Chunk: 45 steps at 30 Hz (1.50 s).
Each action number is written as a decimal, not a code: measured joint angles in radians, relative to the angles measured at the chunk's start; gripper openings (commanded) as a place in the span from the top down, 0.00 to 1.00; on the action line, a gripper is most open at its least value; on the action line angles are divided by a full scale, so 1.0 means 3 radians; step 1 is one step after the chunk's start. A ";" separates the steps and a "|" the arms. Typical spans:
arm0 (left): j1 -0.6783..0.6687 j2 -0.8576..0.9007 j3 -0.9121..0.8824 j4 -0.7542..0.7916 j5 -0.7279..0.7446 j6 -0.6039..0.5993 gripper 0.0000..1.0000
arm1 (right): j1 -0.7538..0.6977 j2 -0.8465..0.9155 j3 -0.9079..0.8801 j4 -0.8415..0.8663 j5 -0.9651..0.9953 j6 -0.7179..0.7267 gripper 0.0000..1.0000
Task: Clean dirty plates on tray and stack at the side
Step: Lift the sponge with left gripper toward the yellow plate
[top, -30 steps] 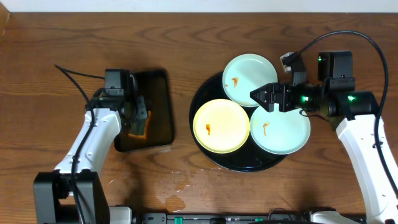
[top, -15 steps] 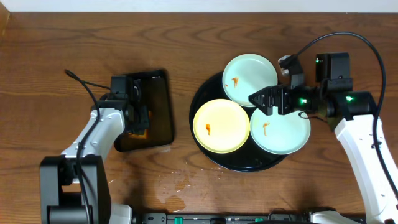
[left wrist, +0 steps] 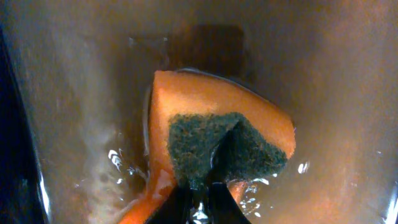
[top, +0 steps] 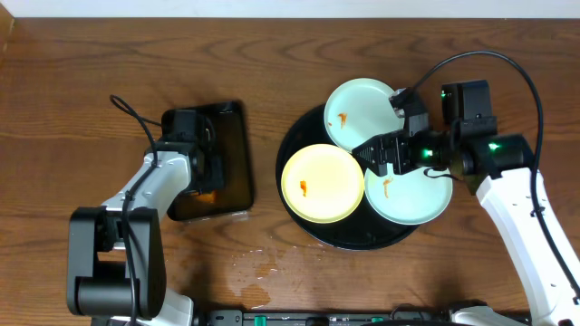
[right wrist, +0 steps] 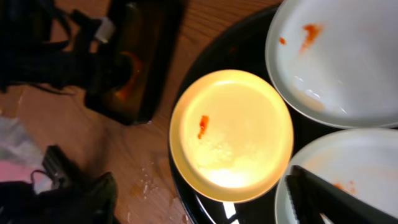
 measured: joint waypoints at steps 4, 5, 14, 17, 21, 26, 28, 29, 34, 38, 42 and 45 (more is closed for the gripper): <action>-0.0013 -0.0097 0.0093 -0.0379 0.0032 -0.0014 0.93 | 0.0125 0.0001 -0.0011 -0.0009 0.0369 0.0064 0.37; -0.0017 -0.0144 0.0131 -0.0462 0.0042 -0.0018 0.93 | 0.0165 0.0001 -0.0022 0.0004 0.0456 0.0076 0.44; -0.0024 -0.0706 0.0746 -0.0914 0.0134 -0.0131 0.92 | 0.0434 0.0540 -0.0080 0.0118 0.1111 0.0384 0.56; -0.0024 -0.0782 0.0760 -0.0940 0.0301 -0.0186 0.93 | 0.0434 0.0830 -0.0086 0.0317 0.1184 0.0355 0.57; -0.0033 -0.0781 0.0760 -0.0964 0.0538 -0.0270 0.93 | 0.0430 0.1223 -0.0086 0.0412 0.1172 0.0134 0.57; -0.0132 -0.0781 0.0760 -0.0963 0.0664 -0.0340 0.93 | 0.0394 0.1518 -0.0095 0.0479 0.0937 -0.0252 0.62; -0.0214 -0.0781 0.0760 -0.0960 0.0699 -0.0355 0.93 | 0.0389 0.1593 -0.0098 0.0524 0.0855 -0.0355 0.68; -0.0257 -0.0781 0.0760 -0.0960 0.0708 -0.0357 0.92 | 0.0389 0.1623 -0.0099 0.0537 0.0839 -0.0387 0.71; -0.0474 -0.0781 0.0760 -0.0924 0.0722 -0.0409 0.92 | 0.0378 0.1765 -0.0100 0.0570 0.0891 -0.0334 0.96; -0.0654 -0.0781 0.0760 -0.0787 0.0721 -0.0492 0.92 | 0.0346 0.1770 -0.0100 0.0582 0.0912 -0.0160 0.99; -0.0893 -0.0740 0.0760 -0.0530 0.0722 -0.0643 0.92 | 0.0346 0.1768 -0.0100 0.0582 0.0964 0.0079 0.99; -0.1082 -0.0640 0.0760 -0.0315 0.0722 -0.0754 0.93 | 0.0346 0.1756 -0.0099 0.0575 0.1050 0.0290 0.99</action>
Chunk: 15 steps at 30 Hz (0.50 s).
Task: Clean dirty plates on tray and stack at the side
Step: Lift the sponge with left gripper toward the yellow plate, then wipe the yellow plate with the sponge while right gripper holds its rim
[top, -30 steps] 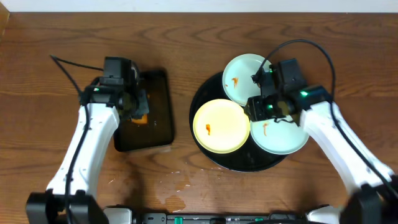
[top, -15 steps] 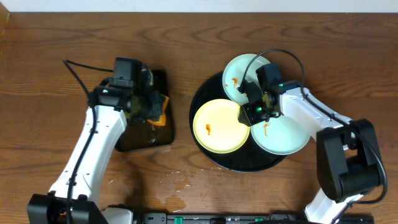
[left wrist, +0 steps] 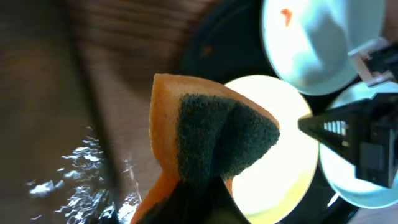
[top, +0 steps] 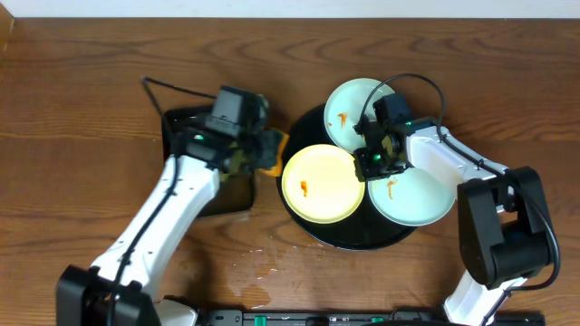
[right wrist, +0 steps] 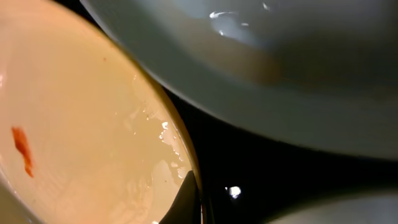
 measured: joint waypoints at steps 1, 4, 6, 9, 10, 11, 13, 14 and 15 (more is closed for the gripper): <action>-0.0061 0.0050 0.0000 0.0080 0.0000 -0.0042 0.93 | 0.0000 -0.0006 0.0001 -0.0009 0.0043 0.0062 0.99; -0.0259 0.0253 0.0000 0.0290 0.0001 -0.0200 0.92 | 0.0000 -0.0027 0.0011 -0.0056 0.0216 0.0320 0.99; -0.0404 0.0423 0.0000 0.0434 0.0001 -0.0317 0.93 | 0.0001 -0.0041 0.0017 -0.0071 0.0329 0.0482 0.99; -0.0635 0.0715 0.0000 0.0702 0.0010 -0.0497 0.93 | 0.0001 -0.0056 0.0018 -0.0072 0.0445 0.0624 0.99; -0.0688 0.0795 0.0000 0.0791 0.0010 -0.0557 0.93 | 0.0001 -0.0058 0.0018 -0.0074 0.0462 0.0642 0.99; -0.0743 0.0888 0.0000 0.0898 0.0013 -0.0608 0.93 | 0.0001 -0.0060 0.0018 -0.0072 0.0474 0.0660 0.99; -0.0820 0.1050 0.0000 0.0965 0.0023 -0.0729 0.93 | 0.0001 -0.0064 0.0018 -0.0074 0.0504 0.0693 0.99; -0.0835 0.1099 0.0000 0.0980 0.0025 -0.0764 0.93 | 0.0001 -0.0064 0.0018 -0.0074 0.0510 0.0698 0.99; -0.0861 0.1266 0.0000 0.1074 0.0060 -0.0898 0.93 | 0.0001 -0.0064 0.0018 -0.0075 0.0518 0.0708 0.99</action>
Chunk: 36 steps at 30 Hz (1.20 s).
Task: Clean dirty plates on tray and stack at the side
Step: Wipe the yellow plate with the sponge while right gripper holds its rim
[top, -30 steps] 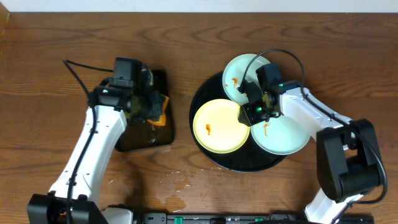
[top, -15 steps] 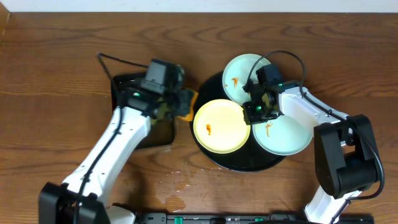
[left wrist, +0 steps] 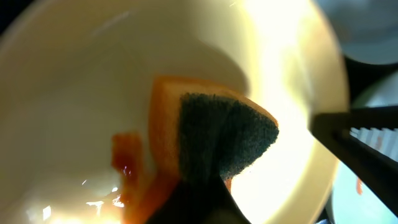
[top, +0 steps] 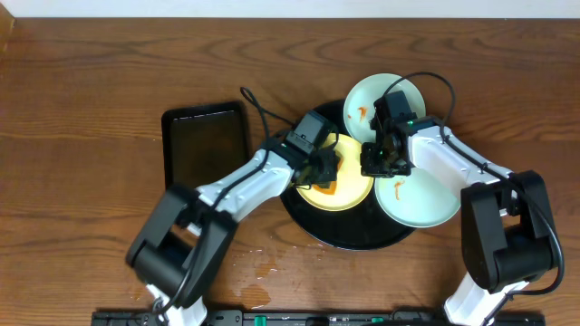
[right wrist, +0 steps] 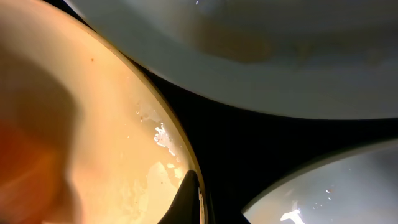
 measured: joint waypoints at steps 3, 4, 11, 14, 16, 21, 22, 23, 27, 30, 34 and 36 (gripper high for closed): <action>0.0003 0.0125 0.0001 0.0191 0.0103 -0.0088 0.92 | 0.0000 -0.0001 0.0003 -0.0008 0.0029 0.0011 0.99; 0.0005 0.0149 0.0005 0.0216 0.0123 -0.0102 0.93 | -0.0001 -0.0004 0.0003 -0.0010 0.0046 0.0014 0.99; 0.0018 0.0196 0.0123 -0.0086 -0.0131 -0.0106 0.92 | 0.0000 -0.0006 0.0005 -0.0022 0.0066 0.0036 0.99; 0.0018 0.0172 0.0134 -0.0154 -0.0436 -0.0031 0.92 | 0.0000 -0.0006 0.0008 -0.0027 0.0066 0.0036 0.99; 0.0017 0.0156 0.0134 -0.0174 -0.0689 0.0038 0.93 | 0.0000 -0.0006 0.0009 -0.0031 0.0067 0.0036 0.99; -0.0078 0.0154 0.0134 -0.0191 -0.1395 0.0285 0.92 | 0.0000 -0.0006 0.0015 -0.0061 0.0069 0.0037 0.99; -0.0116 0.0154 0.0134 -0.0193 -0.1522 0.0337 0.92 | 0.0000 -0.0006 0.0015 -0.0066 0.0069 0.0037 0.99; -0.0155 0.0154 0.0134 -0.0198 -0.1642 0.0379 0.93 | 0.0000 -0.0006 0.0018 -0.0074 0.0069 0.0037 0.99; -0.0290 0.0154 0.0181 -0.0306 -0.2079 0.0532 0.93 | 0.0000 -0.0006 0.0022 -0.0092 0.0069 0.0037 0.99; -0.0340 0.0136 0.0247 -0.0399 -0.2341 0.0585 0.92 | 0.0000 -0.0006 0.0022 -0.0106 0.0069 0.0038 0.99; -0.0284 -0.0062 0.0249 -0.0519 -0.2621 0.0617 0.92 | 0.0000 -0.0006 0.0023 -0.0126 0.0070 0.0058 0.99; -0.0230 -0.0247 0.0249 -0.0621 -0.2714 0.0613 0.92 | 0.0000 -0.0006 0.0024 -0.0127 0.0070 0.0061 0.99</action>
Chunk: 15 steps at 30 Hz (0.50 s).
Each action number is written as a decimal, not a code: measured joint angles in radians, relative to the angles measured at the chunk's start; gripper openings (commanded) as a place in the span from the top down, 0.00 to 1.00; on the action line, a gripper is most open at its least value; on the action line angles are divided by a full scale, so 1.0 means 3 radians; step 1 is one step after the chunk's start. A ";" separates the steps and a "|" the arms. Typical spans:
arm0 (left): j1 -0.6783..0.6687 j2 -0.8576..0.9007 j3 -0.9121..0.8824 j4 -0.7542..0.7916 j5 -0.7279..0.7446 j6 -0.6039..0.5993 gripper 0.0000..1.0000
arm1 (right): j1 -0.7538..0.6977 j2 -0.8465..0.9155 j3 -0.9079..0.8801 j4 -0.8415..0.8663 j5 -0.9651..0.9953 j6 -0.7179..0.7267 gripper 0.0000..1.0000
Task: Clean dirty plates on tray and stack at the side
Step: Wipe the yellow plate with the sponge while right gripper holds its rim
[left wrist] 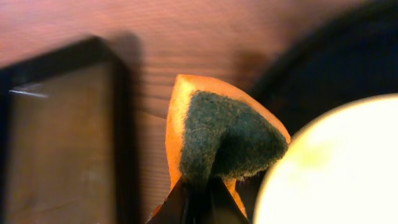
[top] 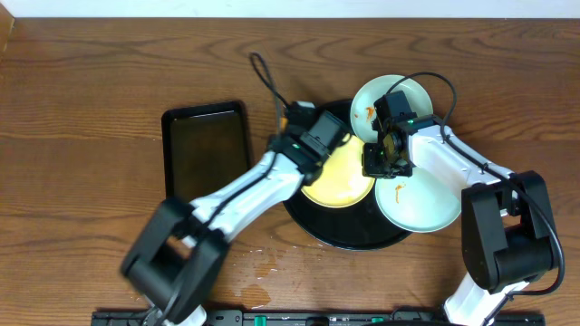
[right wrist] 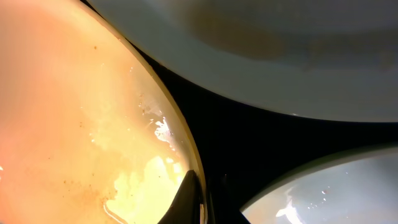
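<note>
On the black round tray (top: 313, 217) lie a yellow plate (top: 343, 178) and two pale green plates, one at the back (top: 403, 98) and one at the right (top: 421, 204), each with an orange-red smear. My left gripper (left wrist: 198, 194) is shut on an orange sponge (left wrist: 224, 134) with a dark green pad, held off the left edge of the yellow plate (left wrist: 336, 168). My right gripper (right wrist: 198, 196) is shut on the right rim of the yellow plate (right wrist: 81, 118). The part of that plate in view is wet and shows no red mark.
A black rectangular water tray (top: 206, 149) lies on the wooden table left of the round tray. Spilled water (top: 263, 264) glistens near the front edge. Both arms crowd the round tray's middle, with cables looping above them.
My left gripper, which pressed the sponge on the yellow plate's red smear, now holds it off the plate's left edge. The smear no longer shows. The right gripper still pinches the rim.
First the sponge sat in the water tray, held by my left gripper, while the right gripper hung over the plates. Then the sponge was beside the round tray and the right gripper was shut on the yellow plate's rim. Then the sponge lay on the smear; now it is off the plate.
</note>
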 measured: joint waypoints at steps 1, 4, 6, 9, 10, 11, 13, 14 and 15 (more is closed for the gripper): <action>0.0032 -0.0127 0.0000 -0.0084 -0.0028 -0.0011 0.92 | 0.0000 0.0000 0.0001 -0.0003 0.0000 0.0000 0.99; 0.0118 -0.0483 0.0001 -0.0305 0.0032 -0.0017 0.93 | 0.0000 0.0000 0.0003 -0.0004 0.0000 -0.0001 0.99; 0.0266 -0.0816 0.0003 -0.0549 0.0201 -0.0034 0.93 | 0.0000 0.0000 0.0003 -0.0005 0.0001 -0.0017 0.99; 0.0610 -0.1085 0.0029 -0.0907 0.0509 -0.0092 0.92 | 0.0000 0.0000 0.0003 -0.0005 -0.0003 -0.0094 0.99; 0.0739 -0.1127 0.0029 -0.0988 0.0586 -0.0102 0.93 | 0.0000 0.0000 0.0003 -0.0004 -0.0006 -0.0121 0.99; 0.0889 -0.1150 0.0029 -0.1059 0.0688 -0.0108 0.93 | -0.0001 0.0000 0.0003 -0.0001 -0.0017 -0.0167 0.99; 0.1183 -0.1139 0.0011 -0.1096 0.0916 -0.0084 0.93 | -0.0001 0.0000 0.0004 0.0009 -0.0036 -0.0258 0.99; 0.1324 -0.1122 -0.0020 -0.1082 0.1043 -0.0052 0.92 | -0.0003 0.0000 0.0004 0.0013 -0.0046 -0.0299 0.99; 0.1465 -0.1102 -0.0072 -0.1045 0.1193 -0.0003 0.92 | -0.0005 0.0000 0.0003 0.0015 -0.0052 -0.0341 0.99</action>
